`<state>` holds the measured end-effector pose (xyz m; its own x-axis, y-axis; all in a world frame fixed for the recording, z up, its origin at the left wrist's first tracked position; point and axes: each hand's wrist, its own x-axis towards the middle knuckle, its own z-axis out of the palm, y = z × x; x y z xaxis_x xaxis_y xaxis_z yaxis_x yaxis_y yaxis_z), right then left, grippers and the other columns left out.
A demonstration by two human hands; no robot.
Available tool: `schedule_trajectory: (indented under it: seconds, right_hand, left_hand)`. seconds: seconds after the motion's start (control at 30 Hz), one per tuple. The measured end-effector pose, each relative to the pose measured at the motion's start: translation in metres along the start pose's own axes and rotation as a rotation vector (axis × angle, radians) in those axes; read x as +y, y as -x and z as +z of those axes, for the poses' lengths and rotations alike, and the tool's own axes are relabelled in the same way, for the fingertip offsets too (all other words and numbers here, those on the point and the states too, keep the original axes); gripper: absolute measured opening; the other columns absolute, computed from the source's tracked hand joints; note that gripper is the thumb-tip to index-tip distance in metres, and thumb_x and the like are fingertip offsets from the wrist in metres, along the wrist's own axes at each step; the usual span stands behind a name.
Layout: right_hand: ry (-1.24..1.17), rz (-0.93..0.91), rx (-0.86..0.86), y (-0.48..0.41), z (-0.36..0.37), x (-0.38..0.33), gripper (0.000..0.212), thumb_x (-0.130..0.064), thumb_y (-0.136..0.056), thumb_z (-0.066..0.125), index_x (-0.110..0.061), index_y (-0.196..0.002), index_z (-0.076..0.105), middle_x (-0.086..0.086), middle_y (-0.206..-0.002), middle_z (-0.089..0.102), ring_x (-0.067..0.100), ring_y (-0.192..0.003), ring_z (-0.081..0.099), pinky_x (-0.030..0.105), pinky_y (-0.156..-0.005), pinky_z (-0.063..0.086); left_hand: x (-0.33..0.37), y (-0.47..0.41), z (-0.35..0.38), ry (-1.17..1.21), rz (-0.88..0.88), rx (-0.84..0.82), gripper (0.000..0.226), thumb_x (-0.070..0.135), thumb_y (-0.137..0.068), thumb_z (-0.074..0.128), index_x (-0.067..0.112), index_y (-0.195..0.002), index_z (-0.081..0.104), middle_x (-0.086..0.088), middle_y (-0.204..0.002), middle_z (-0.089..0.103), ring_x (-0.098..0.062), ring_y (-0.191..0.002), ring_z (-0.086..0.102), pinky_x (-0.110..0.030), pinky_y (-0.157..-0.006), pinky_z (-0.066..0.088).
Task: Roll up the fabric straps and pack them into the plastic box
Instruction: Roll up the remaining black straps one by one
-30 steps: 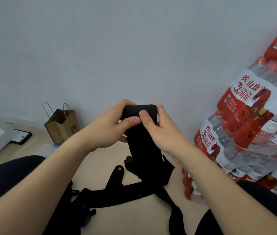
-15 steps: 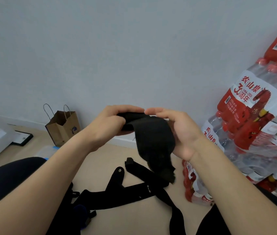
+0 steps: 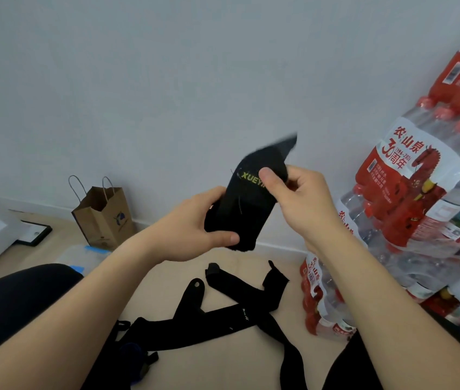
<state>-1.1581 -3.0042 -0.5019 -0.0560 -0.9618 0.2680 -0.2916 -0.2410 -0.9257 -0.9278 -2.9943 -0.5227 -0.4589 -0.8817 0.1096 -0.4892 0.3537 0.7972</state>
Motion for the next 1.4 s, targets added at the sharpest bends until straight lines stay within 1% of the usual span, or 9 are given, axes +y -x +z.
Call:
schedule_trajectory:
  seconds: [0.1,0.2,0.5,0.77,0.93,1.07,1.23,1.3,1.4]
  right_hand:
    - [-0.102,0.034,-0.048,0.0,0.004,0.0,0.024,-0.011,-0.104,0.07,-0.032,-0.106,0.081,-0.007,-0.101,0.082,0.007,-0.096,0.076,0.023,-0.08,0.061]
    - [-0.218,0.154,-0.06,-0.002,0.009,0.0,0.016,-0.01,-0.105,0.067,-0.02,-0.111,0.078,0.007,-0.109,0.081,0.023,-0.107,0.077,0.046,-0.098,0.063]
    - [-0.461,0.107,0.056,-0.003,0.008,-0.005,0.017,-0.004,-0.099,0.074,-0.016,-0.109,0.08,0.009,-0.11,0.082,0.03,-0.112,0.076,0.042,-0.102,0.061]
    - [-0.578,0.244,0.117,-0.009,0.005,-0.002,0.026,0.01,-0.087,0.08,-0.017,-0.09,0.08,0.002,-0.086,0.078,0.019,-0.088,0.077,0.046,-0.094,0.061]
    - [-0.159,0.031,0.172,-0.012,-0.006,0.0,0.023,-0.003,-0.082,0.089,-0.026,-0.081,0.085,-0.002,-0.085,0.083,0.013,-0.084,0.08,0.027,-0.08,0.063]
    - [-0.02,-0.011,0.304,-0.019,-0.015,0.009,0.02,-0.013,-0.086,0.091,-0.032,-0.086,0.084,-0.009,-0.087,0.083,0.012,-0.093,0.079,0.043,-0.087,0.066]
    - [0.345,-0.317,0.345,-0.021,-0.008,0.02,0.013,-0.014,-0.097,0.078,-0.026,-0.095,0.072,-0.018,-0.088,0.072,-0.005,-0.087,0.068,0.008,-0.08,0.05]
    - [0.438,-0.2,0.271,-0.021,-0.003,0.024,0.008,-0.018,-0.105,0.069,-0.022,-0.112,0.069,-0.008,-0.097,0.073,0.005,-0.09,0.071,0.019,-0.084,0.056]
    - [0.344,0.383,0.065,-0.019,0.004,0.024,0.045,-0.05,-0.111,0.049,-0.013,-0.134,0.055,0.014,-0.118,0.074,0.034,-0.1,0.078,0.047,-0.09,0.064]
  left_hand:
    - [0.004,0.002,-0.001,0.03,-0.051,-0.085,0.047,0.012,-0.09,0.086,0.029,-0.129,0.066,0.01,-0.115,0.077,-0.011,-0.113,0.07,-0.037,-0.101,0.056]
    - [0.002,0.003,-0.001,-0.008,-0.114,-0.098,0.041,0.009,-0.091,0.083,0.022,-0.126,0.066,0.003,-0.114,0.075,-0.017,-0.107,0.071,-0.046,-0.101,0.057]
    - [0.006,0.001,-0.002,0.132,-0.219,-0.08,0.03,0.015,-0.072,0.072,0.012,-0.102,0.072,-0.017,-0.099,0.076,-0.036,-0.095,0.077,-0.054,-0.086,0.066]
    - [0.007,-0.001,0.0,0.058,-0.283,-0.057,0.032,0.017,-0.069,0.067,0.005,-0.099,0.068,-0.023,-0.095,0.074,-0.041,-0.09,0.076,-0.057,-0.082,0.065]
    - [0.002,-0.002,0.001,-0.119,-0.27,0.005,0.014,0.016,-0.087,0.067,0.003,-0.092,0.068,-0.012,-0.079,0.077,-0.027,-0.077,0.078,-0.047,-0.077,0.066]
    - [0.002,0.0,-0.002,-0.148,-0.202,-0.025,0.007,0.018,-0.096,0.069,0.014,-0.1,0.074,-0.004,-0.089,0.078,-0.024,-0.09,0.076,-0.041,-0.081,0.062]
    - [0.012,0.004,-0.002,0.358,-0.111,-0.17,0.041,0.009,-0.093,0.079,0.018,-0.126,0.056,0.0,-0.12,0.079,-0.026,-0.109,0.074,-0.038,-0.09,0.06]
    - [0.016,0.005,-0.001,0.49,-0.129,-0.118,0.05,0.008,-0.088,0.081,0.014,-0.128,0.051,-0.006,-0.119,0.079,-0.033,-0.105,0.076,-0.038,-0.082,0.062]
    - [0.018,0.006,0.001,0.521,-0.142,0.023,0.043,0.001,-0.095,0.078,0.014,-0.129,0.056,-0.002,-0.115,0.08,-0.031,-0.103,0.078,-0.034,-0.076,0.064]
